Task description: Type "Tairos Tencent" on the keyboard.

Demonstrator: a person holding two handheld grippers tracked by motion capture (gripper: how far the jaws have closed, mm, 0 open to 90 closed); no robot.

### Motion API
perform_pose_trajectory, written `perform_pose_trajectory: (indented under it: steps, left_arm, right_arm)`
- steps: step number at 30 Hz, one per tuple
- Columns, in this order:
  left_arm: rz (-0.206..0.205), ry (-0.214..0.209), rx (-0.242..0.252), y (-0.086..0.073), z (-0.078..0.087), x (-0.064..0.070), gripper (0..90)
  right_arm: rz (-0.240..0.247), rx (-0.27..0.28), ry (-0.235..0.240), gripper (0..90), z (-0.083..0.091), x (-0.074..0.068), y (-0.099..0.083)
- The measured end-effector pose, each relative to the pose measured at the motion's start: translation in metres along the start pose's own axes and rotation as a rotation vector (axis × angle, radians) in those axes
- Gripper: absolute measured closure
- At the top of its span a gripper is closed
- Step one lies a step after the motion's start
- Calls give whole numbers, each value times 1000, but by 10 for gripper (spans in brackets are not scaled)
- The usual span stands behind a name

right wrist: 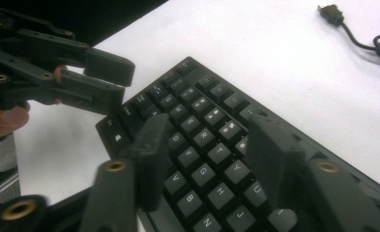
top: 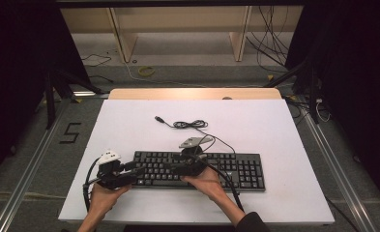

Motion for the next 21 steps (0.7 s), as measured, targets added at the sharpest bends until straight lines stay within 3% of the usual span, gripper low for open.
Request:
perform_pose_trajectory:
  steps: [3, 11, 14, 20, 21]
  left_arm:
    - [9, 2, 5, 3, -3, 0, 435]
    - [10, 10, -8, 8, -9, -3, 431]
    - [8, 18, -18, 9, -10, -4, 478]
    - [-14, 27, -56, 8, -15, -5, 683]
    - [-15, 26, -60, 8, -16, -4, 683]
  right_arm:
    - [-2, 6, -4, 419, 5, 0, -4]
    - [-13, 24, -11, 375, 14, 4, -10]
    - [-14, 31, -14, 365, 18, 5, -12]
    - [-13, 43, -31, 342, 22, 9, -17]
    - [-13, 43, -31, 342, 22, 9, -17]
Point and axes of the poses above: each handheld gripper's, and its own axes: z roughly backward along the jaws, y roughly out of its top, x roughly to its right, the point moved 3 cm from there along -z, roughly forward along the jaws, and after that the axes turned 12 degrees about -x, right-handed, at the moved point
